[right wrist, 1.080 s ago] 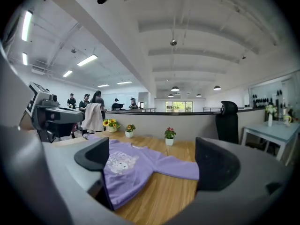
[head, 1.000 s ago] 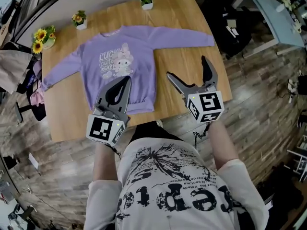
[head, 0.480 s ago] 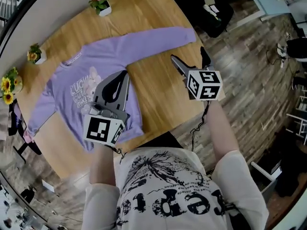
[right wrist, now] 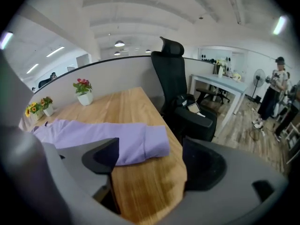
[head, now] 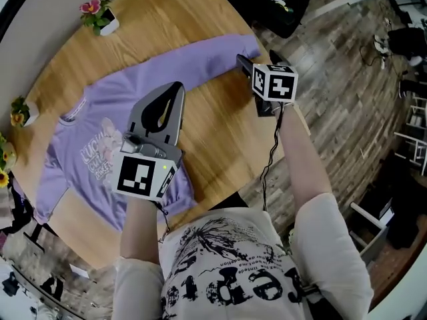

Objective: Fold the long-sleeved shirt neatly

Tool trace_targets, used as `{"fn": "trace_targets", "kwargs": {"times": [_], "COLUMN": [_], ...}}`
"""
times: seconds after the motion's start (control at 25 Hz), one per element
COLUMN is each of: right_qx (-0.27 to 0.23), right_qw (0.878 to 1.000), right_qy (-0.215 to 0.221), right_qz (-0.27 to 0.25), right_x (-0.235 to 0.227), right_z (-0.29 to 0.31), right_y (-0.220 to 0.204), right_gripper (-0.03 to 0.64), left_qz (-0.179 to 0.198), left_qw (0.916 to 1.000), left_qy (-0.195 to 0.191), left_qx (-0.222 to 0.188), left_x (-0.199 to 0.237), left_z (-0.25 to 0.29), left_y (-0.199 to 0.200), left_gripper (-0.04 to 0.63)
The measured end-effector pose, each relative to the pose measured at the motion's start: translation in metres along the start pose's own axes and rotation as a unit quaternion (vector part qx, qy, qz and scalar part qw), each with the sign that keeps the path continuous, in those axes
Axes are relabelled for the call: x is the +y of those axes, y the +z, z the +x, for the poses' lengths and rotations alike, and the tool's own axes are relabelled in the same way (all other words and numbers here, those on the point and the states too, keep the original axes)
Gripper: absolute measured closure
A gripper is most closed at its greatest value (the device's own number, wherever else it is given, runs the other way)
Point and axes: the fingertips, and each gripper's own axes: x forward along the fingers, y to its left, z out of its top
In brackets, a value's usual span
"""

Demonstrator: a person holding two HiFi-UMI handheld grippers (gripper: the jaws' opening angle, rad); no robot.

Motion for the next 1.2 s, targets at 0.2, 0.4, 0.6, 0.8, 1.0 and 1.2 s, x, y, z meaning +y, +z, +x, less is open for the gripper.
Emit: {"fn": "trace_targets", "kwargs": {"times": [0.2, 0.4, 0.6, 0.8, 1.0, 1.2], "right_qx": [0.039, 0.069, 0.074, 0.037, -0.008, -0.05], "right_qw": [0.999, 0.997, 0.997, 0.999, 0.999, 0.994], "right_qy": [-0.013, -0.008, 0.023, 0.019, 0.045, 0.085], "right_qz": [0.018, 0.02, 0.015, -0.015, -0.024, -0.035], "right_x": [-0.013, -0.016, 0.002, 0.017, 0.04, 0.081], "right_z": [0.023, 0.031, 0.027, 0.005, -0.03, -0.069], "right_y": [-0.008, -0.019, -0.02, -0.001, 0.021, 0.048], "right_gripper": [0.253, 0.368, 0.546, 0.557, 0.56, 0.56], "left_qz": [-0.016, -0.017, -0.015, -0.009, -0.006, -0.002], "left_qw": [0.9996, 0.9996, 0.9996, 0.9999, 0.9997, 0.9974], "left_qy": [0.002, -0.01, -0.015, -0.003, 0.024, 0.069], "left_qx": [0.021, 0.021, 0.017, 0.012, 0.001, -0.02], "left_x": [0.009, 0.0, -0.005, -0.009, -0.02, -0.024], "left_z": [0.006, 0.01, 0.005, -0.014, -0.051, -0.1], "left_y": [-0.016, -0.016, -0.014, -0.005, 0.002, 0.009], "left_gripper": [0.591, 0.591, 0.591, 0.591, 0.591, 0.591]}}
